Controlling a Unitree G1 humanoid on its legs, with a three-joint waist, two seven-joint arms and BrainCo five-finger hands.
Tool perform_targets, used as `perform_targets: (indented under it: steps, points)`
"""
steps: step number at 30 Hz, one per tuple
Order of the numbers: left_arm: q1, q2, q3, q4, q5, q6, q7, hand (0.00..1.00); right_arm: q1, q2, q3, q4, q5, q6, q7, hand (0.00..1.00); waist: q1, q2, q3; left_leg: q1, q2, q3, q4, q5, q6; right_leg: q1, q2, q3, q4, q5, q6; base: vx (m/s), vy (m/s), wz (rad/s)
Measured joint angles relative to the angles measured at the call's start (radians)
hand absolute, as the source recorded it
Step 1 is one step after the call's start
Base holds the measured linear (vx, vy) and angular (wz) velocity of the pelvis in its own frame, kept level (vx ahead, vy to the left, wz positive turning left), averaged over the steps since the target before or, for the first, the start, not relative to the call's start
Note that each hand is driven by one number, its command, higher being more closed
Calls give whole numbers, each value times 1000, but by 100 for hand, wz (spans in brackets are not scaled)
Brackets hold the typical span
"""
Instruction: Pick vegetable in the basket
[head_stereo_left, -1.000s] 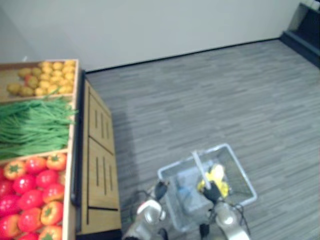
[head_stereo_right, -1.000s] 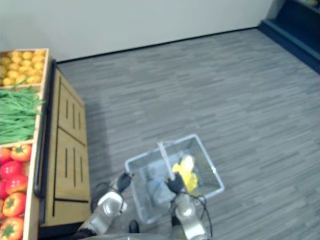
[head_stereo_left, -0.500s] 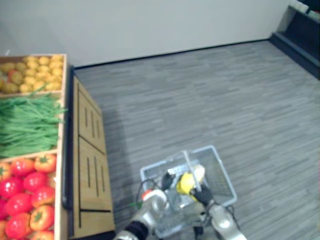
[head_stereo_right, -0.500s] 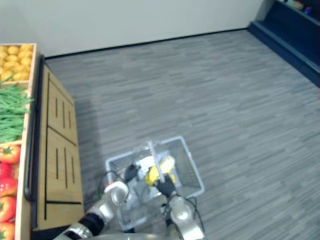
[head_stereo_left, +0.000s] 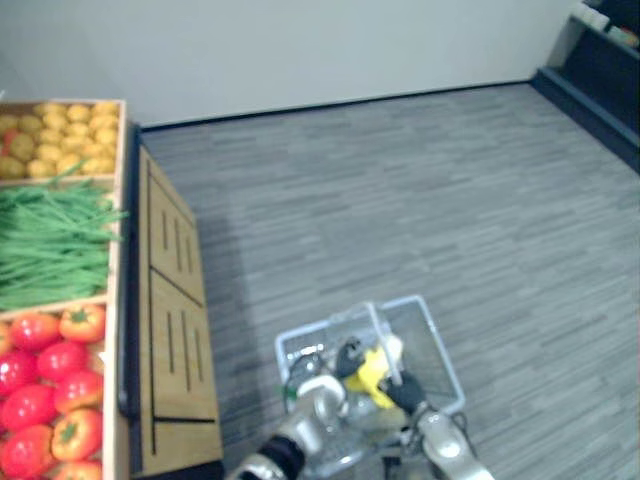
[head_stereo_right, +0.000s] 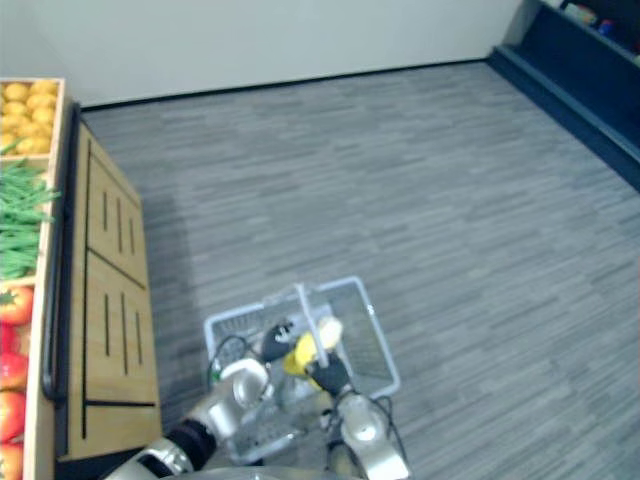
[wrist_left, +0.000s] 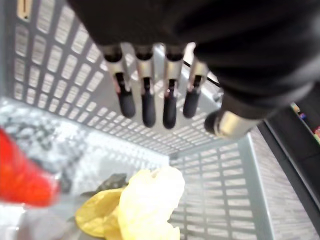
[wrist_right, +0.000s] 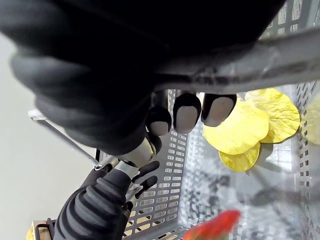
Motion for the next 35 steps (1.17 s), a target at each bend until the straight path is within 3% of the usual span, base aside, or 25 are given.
perform_targets:
  steps: [6,11,13,14,16,20,24,28,30,35]
  points:
    - [15,1,51,-50,-10,-1,30,0,15,3,-49,0,-6,0,-5,100,0,0,0,16,-1,-1,-3,0,0,14,-1,-4,0,0,0,-17,-7,0]
    - [98,32,190,-253,-60,-28,38,0,21,40,-231,29,-51,2,-32,100,3,1,0,18,-5,-4,-3,4,3,18,-5,-6,0,0,0,-5,-2,1]
    - [173,52,316,-414,-175,-51,54,0,26,57,-377,70,-71,9,-53,100,5,2,-1,19,-7,-16,-3,7,5,23,-7,-16,0,0,0,-38,-19,10]
    - [179,58,333,-427,-194,-56,55,0,26,57,-393,74,-71,10,-57,100,5,3,-1,18,-7,-18,-3,7,5,23,-7,-17,0,0,0,-33,-19,15]
    - [240,92,474,-508,-327,-86,55,0,29,58,-523,109,-70,32,-97,100,6,11,-6,15,-9,-27,-3,12,6,26,-9,-30,0,0,0,-31,-18,13]
    - [292,100,596,-529,-442,-100,65,0,28,57,-612,144,-71,47,-131,100,9,22,-12,15,-13,-33,-3,16,9,30,-13,-37,0,0,0,-38,-14,8]
    - [315,77,666,-423,-554,-101,64,0,24,53,-674,168,-72,53,-137,100,12,34,-19,24,-18,-50,-6,23,11,46,-20,-54,0,-1,0,-49,-8,12]
    - [314,82,755,-195,-560,-86,58,0,20,40,-702,202,-71,71,-149,100,12,37,-21,36,-16,-52,-18,29,7,54,-18,-58,0,-1,0,-71,-28,2]
    - [317,92,801,-38,-565,-70,26,0,6,19,-739,243,-71,75,-156,100,12,40,-22,42,-16,-52,-27,31,1,56,-17,-59,0,-1,0,-51,-17,1]
    - [340,104,834,137,-597,-56,-60,0,-26,-15,-795,324,-82,100,-155,100,18,57,-34,47,-16,-52,-31,31,0,59,-18,-59,0,-2,-1,-20,-6,0]
